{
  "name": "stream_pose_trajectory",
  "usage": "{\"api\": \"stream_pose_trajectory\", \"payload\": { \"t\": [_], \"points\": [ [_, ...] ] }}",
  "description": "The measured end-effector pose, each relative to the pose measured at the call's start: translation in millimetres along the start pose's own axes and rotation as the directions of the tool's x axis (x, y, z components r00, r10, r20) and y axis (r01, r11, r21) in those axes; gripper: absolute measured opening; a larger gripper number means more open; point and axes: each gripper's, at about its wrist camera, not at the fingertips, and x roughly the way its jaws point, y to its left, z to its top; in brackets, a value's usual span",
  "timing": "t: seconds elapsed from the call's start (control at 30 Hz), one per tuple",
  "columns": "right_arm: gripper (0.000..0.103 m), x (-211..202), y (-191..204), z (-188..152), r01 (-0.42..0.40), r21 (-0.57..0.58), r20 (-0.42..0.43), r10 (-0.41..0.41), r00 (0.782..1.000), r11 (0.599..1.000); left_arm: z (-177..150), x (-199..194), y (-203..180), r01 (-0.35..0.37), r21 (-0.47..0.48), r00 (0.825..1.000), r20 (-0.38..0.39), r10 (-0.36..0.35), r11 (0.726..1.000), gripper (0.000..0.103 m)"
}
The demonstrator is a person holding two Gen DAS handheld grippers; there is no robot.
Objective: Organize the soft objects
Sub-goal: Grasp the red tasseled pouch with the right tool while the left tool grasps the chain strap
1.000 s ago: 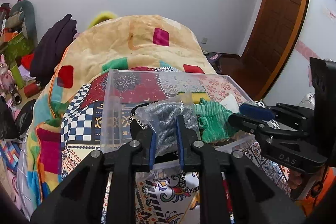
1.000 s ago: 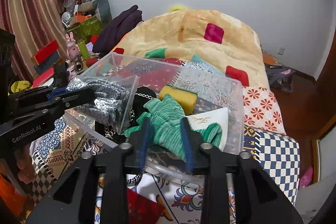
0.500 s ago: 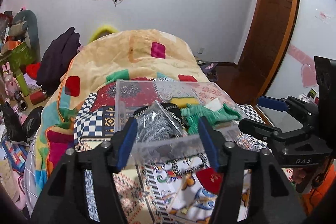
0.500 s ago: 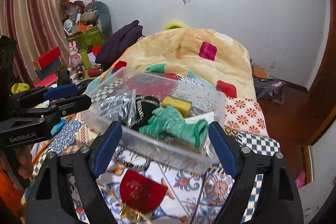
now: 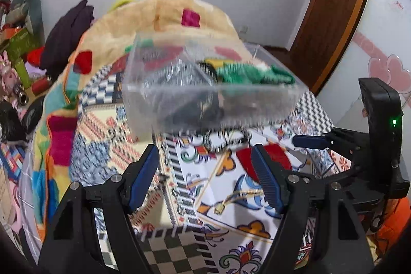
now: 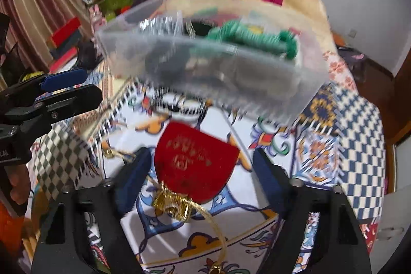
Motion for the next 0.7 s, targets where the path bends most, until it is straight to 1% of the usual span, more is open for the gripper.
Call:
{"api": "stream_pose_trajectory", "payload": {
  "t": [0.03,0.13,0.2,0.23,0.3,0.37,0.4,0.5,0.63,0.67,0.7],
  "points": [
    [0.058,4,0,0,-0.009,-0.004,-0.016,0.009,1.000,1.000,-3,5,0,0.003,-0.002,1.000,-0.016,-0.003,1.000,0.074],
    [0.053,9,-3,1,-0.025,-0.004,-0.027,0.025,0.999,1.000,-7,17,-3,0.005,0.005,0.999,-0.047,-0.005,1.000,0.073],
    [0.042,10,-5,1,-0.035,-0.006,-0.029,0.035,0.999,0.999,-7,26,-6,0.008,0.014,0.998,-0.065,-0.007,1.000,0.073],
    [0.039,10,-7,1,-0.045,-0.004,-0.029,0.045,0.999,0.999,-7,31,-9,0.015,0.021,0.997,-0.076,-0.014,1.000,0.073],
    [0.028,7,-6,-1,-0.045,-0.006,-0.025,0.045,0.999,0.999,-5,36,-13,0.024,0.028,0.996,-0.088,-0.022,0.999,0.073],
    [0.023,1,-6,-3,-0.023,-0.008,-0.013,0.023,1.000,1.000,-2,42,-19,0.032,0.034,0.995,-0.094,-0.029,0.999,0.072],
    [0.020,-1,-7,-6,-0.012,-0.006,-0.006,0.012,1.000,1.000,0,45,-23,0.033,0.042,0.995,-0.097,-0.029,0.999,0.069],
    [0.018,-12,-17,-10,-0.002,0.018,0.012,0.002,1.000,1.000,6,54,-29,0.037,0.065,0.994,-0.109,-0.030,0.997,0.062],
    [0.017,-22,-29,-14,0.007,0.055,0.040,-0.009,0.999,0.998,11,71,-37,0.041,0.089,0.988,-0.150,-0.028,0.995,0.047],
    [0.017,-25,-32,-15,0.006,0.067,0.047,-0.009,0.999,0.998,12,73,-39,0.026,0.103,0.990,-0.142,-0.011,0.994,0.047],
    [0.016,-27,-33,-15,0.005,0.074,0.052,-0.009,0.999,0.997,13,74,-41,0.016,0.115,0.990,-0.140,0.000,0.993,0.041]
  ]
}}
